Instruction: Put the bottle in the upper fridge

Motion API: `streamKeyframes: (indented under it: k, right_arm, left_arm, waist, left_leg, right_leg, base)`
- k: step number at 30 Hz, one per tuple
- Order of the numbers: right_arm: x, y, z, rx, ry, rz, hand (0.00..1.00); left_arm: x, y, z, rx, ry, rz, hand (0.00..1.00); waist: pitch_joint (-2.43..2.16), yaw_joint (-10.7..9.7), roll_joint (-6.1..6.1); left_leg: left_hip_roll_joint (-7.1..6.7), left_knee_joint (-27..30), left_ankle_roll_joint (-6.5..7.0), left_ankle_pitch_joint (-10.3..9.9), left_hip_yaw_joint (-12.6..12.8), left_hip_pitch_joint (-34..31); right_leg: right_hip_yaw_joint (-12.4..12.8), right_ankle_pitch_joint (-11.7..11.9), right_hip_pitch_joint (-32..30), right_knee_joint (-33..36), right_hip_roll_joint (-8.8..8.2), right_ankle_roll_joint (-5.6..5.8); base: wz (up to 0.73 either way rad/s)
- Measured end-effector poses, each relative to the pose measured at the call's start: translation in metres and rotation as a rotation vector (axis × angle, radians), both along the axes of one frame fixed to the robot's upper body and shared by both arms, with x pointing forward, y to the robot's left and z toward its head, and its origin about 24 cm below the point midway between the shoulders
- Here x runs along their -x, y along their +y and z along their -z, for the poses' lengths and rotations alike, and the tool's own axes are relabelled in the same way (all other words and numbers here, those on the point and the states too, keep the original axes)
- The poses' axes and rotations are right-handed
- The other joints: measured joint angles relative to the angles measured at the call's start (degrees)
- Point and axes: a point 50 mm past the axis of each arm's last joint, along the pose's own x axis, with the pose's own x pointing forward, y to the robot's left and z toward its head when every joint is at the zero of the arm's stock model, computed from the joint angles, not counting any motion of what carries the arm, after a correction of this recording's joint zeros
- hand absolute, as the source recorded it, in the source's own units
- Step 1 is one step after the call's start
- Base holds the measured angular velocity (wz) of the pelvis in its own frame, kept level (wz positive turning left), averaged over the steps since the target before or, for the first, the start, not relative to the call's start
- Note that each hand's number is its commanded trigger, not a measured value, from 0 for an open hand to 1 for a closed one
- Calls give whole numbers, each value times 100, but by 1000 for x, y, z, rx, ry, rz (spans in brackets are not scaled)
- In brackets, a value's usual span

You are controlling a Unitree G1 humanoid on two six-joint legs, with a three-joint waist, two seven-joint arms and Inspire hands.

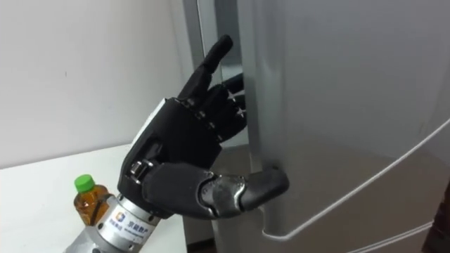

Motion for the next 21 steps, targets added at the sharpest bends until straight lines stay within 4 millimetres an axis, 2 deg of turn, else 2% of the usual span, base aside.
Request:
streamKeyframes:
  k: [4, 5, 7, 9, 12, 16, 21]
  right_arm:
    - [-1, 0, 0, -9, -7, 13, 0]
    - [-1, 0, 0, -8, -9, 13, 0]
    - [-2, -1, -1, -7, -13, 10, 0]
    - [-3, -1, -1, -4, -16, 7, 0]
    - [-4, -2, -1, -4, -20, 7, 0]
    - [-7, -7, -4, 3, -33, 12, 0]
    - [-7, -8, -4, 3, -33, 12, 0]
  left_arm:
    - [2, -3, 0, -5, -14, 27, 0]
    - [3, -5, 0, -3, -16, 44, 0]
    - [7, -11, 0, 3, -23, 83, 0]
    - [10, -17, 1, 3, -27, 138, 0]
    - [14, -29, 4, -18, -30, 236, 0]
    - [17, -43, 16, -104, 5, 348, 0]
    - [17, -48, 32, -218, 55, 392, 0]
  waist:
    - [5, -154, -10]
    - [-15, -181, 22]
    - [-7, -288, 9]
    - [-27, -320, 47]
    - [9, -465, 71]
    - [42, -618, 245]
    - [49, -647, 250]
  left_leg:
    - [-1, -40, 67, -22, 50, -1]
    - [13, -45, 76, -26, 84, -13]
    - [53, -47, 86, -32, 147, -10]
    - [69, -73, 91, -38, 230, 7]
    - [64, -99, 91, -38, 308, 50]
    - [73, -226, 88, -40, 453, 195]
    - [81, -219, 57, -46, 548, 164]
  right_leg:
    - [50, 24, -45, 8, 6, 18]
    - [79, 53, -82, 10, 12, 17]
    - [106, 69, -103, 20, 20, 20]
    - [184, 100, -135, 22, 42, 11]
    - [248, 134, -96, -3, 64, 8]
    - [352, 135, -95, 2, 91, 7]
    - [475, 134, -194, 2, 143, -20]
  base:
    - [-8]
    - [-17]
    - [-18]
    - [-26]
    - [-14]
    - [-19]
    - [-15]
